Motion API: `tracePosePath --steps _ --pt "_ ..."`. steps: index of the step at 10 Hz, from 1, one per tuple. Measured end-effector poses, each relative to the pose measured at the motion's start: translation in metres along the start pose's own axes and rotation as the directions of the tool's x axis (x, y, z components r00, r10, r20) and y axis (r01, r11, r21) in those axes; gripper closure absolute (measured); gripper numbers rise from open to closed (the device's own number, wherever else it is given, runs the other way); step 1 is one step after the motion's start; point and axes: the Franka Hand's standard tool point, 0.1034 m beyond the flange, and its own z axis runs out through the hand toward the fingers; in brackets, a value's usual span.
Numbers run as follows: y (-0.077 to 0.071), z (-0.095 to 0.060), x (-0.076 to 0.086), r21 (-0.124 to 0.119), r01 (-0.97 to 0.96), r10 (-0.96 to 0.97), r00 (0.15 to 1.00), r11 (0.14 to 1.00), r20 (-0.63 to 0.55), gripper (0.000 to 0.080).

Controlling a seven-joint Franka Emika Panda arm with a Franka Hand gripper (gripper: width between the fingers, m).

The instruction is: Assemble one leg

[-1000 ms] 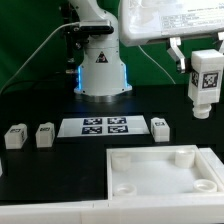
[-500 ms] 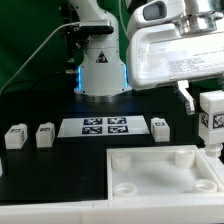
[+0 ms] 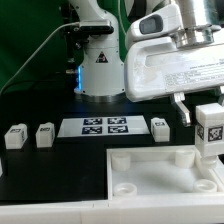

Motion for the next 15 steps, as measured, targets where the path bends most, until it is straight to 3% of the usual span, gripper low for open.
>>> tracePosePath --steps 3,8,15 --pt "0.01 0.01 0.004 -0.007 0.007 -0.007 1.0 1.0 0.001 0.0509" --pt "0.006 0.023 -0.008 -0.003 0.014 -0.013 1.0 1.0 0.024 0.0509" --pt "0.007 0.032 -0.012 -0.002 -0.004 0.003 0.999 1.0 -0.038 0.0509"
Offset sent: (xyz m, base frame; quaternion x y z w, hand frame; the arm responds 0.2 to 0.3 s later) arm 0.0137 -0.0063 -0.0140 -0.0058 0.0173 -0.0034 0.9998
